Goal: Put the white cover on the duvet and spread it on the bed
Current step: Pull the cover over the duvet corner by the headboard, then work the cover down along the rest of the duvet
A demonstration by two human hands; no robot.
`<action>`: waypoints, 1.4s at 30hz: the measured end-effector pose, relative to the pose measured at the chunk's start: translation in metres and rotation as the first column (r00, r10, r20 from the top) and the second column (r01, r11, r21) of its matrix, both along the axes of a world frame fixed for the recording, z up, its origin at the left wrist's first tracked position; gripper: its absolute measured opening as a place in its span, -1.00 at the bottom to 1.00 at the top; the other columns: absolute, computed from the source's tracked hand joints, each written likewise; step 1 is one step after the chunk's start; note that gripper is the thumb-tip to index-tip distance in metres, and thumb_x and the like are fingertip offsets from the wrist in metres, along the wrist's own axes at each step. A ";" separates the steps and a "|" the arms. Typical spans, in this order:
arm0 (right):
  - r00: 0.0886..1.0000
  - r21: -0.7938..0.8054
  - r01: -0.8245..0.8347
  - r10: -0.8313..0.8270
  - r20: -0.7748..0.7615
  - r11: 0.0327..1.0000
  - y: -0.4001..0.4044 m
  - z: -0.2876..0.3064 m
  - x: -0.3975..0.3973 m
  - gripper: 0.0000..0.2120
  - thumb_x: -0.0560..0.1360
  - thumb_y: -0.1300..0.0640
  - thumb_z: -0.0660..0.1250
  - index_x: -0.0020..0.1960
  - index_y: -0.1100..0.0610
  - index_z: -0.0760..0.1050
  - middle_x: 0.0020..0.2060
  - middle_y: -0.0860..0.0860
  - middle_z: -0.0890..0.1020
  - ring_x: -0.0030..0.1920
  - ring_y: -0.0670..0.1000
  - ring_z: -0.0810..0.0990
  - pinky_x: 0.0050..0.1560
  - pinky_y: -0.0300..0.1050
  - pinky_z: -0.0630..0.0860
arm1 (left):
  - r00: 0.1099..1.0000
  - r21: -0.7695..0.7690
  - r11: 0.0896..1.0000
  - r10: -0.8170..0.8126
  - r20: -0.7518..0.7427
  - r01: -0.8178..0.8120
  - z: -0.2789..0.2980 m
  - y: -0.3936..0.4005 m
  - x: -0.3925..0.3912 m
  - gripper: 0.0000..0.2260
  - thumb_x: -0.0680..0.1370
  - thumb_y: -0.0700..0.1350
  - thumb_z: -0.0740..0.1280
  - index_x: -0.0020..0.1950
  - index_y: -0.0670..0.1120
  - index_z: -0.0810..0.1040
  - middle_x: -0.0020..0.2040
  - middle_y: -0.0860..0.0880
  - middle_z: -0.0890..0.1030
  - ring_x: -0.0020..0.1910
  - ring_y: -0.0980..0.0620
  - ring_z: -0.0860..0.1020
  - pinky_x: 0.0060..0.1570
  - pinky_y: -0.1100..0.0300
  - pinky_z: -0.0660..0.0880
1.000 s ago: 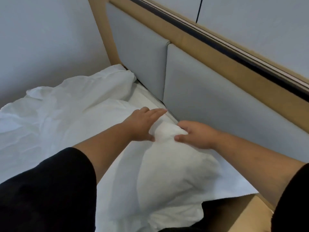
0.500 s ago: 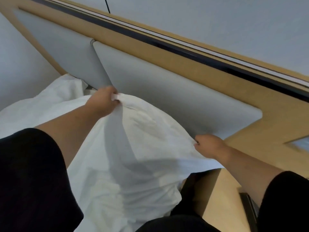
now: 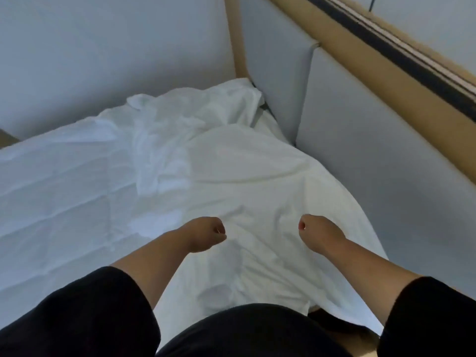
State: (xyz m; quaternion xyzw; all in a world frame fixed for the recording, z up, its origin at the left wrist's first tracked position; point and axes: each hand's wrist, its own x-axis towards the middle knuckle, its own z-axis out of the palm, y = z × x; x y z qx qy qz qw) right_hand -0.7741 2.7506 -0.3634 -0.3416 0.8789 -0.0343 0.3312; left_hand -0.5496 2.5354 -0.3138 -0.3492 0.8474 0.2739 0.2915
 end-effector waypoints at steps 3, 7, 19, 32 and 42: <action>0.979 -0.061 -0.203 0.204 0.025 0.977 -0.059 0.005 0.041 -0.84 0.59 0.16 0.12 -0.05 0.00 0.46 -0.12 -0.03 0.55 -0.12 0.03 0.53 -0.21 -0.10 0.40 | 0.967 -0.042 0.966 0.254 -0.001 -0.253 0.008 -0.001 0.088 -0.77 0.61 0.06 0.27 0.20 0.01 0.57 0.14 0.04 0.58 0.03 0.04 0.49 0.00 0.20 0.39; 0.877 -0.068 -0.477 0.480 0.022 0.876 -0.105 0.016 0.123 -0.83 0.58 0.15 0.13 0.00 0.01 0.50 -0.04 -0.02 0.60 -0.06 0.04 0.56 -0.10 -0.08 0.48 | 0.827 -0.070 0.824 0.562 -0.020 -0.562 0.014 0.026 0.214 -0.89 0.60 0.05 0.26 0.04 0.08 0.53 0.09 0.04 0.59 0.01 0.04 0.50 -0.05 0.18 0.39; 0.288 -0.023 -0.957 0.957 0.019 0.289 -0.111 0.061 0.470 -0.81 0.56 -0.05 0.25 0.05 0.03 0.54 -0.01 -0.04 0.62 0.02 0.02 0.60 0.00 -0.06 0.52 | 0.258 0.022 0.262 0.961 -0.097 -0.965 0.020 0.244 0.537 -0.77 0.59 0.09 0.26 0.18 0.06 0.57 0.12 0.10 0.59 0.07 0.09 0.55 0.08 0.19 0.47; -0.179 0.031 -0.983 0.978 0.103 -0.183 -0.030 0.079 0.817 -0.71 0.58 -0.10 0.29 0.12 0.09 0.58 0.09 0.04 0.64 0.02 0.04 0.61 -0.01 -0.09 0.49 | -0.147 -0.034 -0.152 0.981 -0.124 -0.988 0.030 0.415 0.789 -0.77 0.57 0.17 0.31 0.13 0.10 0.58 0.01 0.10 0.63 0.02 0.09 0.57 0.14 0.11 0.54; -0.384 0.081 -0.916 0.916 0.113 -0.394 -0.137 0.070 1.030 -0.66 0.59 -0.11 0.27 0.19 0.12 0.57 0.14 0.06 0.64 0.07 0.06 0.65 0.03 -0.09 0.52 | -0.294 -0.058 -0.300 0.951 -0.091 -0.952 0.027 0.334 0.958 -0.74 0.57 0.18 0.30 0.16 0.09 0.56 0.06 0.10 0.61 0.06 0.09 0.56 0.17 0.11 0.51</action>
